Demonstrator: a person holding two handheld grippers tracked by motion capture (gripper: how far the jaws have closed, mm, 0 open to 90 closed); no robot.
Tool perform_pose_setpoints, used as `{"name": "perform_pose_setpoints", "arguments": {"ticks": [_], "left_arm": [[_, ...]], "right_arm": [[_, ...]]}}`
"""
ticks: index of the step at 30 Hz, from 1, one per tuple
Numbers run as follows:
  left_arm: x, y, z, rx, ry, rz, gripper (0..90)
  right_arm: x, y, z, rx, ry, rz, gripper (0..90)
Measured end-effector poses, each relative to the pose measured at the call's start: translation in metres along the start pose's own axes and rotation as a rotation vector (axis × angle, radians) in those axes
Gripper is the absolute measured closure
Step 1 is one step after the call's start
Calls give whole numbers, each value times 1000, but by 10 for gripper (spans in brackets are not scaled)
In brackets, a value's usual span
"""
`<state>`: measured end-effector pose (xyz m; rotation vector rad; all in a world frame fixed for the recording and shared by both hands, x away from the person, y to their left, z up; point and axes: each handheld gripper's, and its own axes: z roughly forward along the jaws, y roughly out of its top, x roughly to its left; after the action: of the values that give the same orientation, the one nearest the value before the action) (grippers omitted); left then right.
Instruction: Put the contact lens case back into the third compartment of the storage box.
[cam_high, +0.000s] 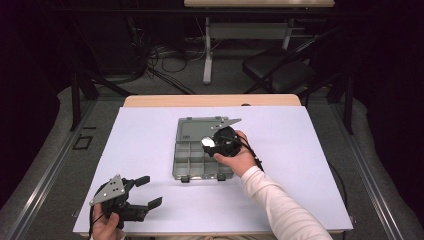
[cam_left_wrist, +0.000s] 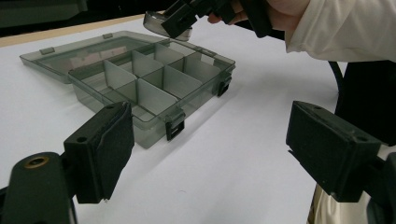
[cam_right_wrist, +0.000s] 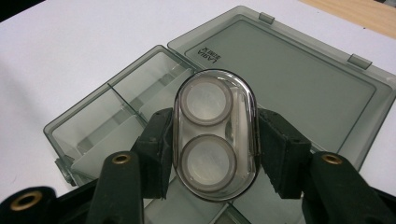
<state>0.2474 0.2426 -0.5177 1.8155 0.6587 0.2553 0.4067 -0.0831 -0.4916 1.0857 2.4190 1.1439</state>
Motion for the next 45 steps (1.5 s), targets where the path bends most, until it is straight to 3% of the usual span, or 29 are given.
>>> {"name": "perform_pose_setpoints", "arguments": {"ticks": [15, 27, 37, 41, 45], "left_arm": [[1, 0, 0, 2, -2, 1, 157], [1, 0, 0, 4, -3, 1, 158], [1, 0, 0, 5, -2, -1, 158], [1, 0, 1, 7, -3, 0, 157], [1, 0, 1, 9, -3, -1, 158]], "right_arm": [[-8, -5, 25, 21, -10, 48, 487], [-10, -7, 31, 31, -15, 81, 487], [-10, -7, 32, 46, -15, 78, 487], [-8, -7, 33, 46, -34, 69, 432], [-6, -7, 32, 37, -25, 75, 413]]}}
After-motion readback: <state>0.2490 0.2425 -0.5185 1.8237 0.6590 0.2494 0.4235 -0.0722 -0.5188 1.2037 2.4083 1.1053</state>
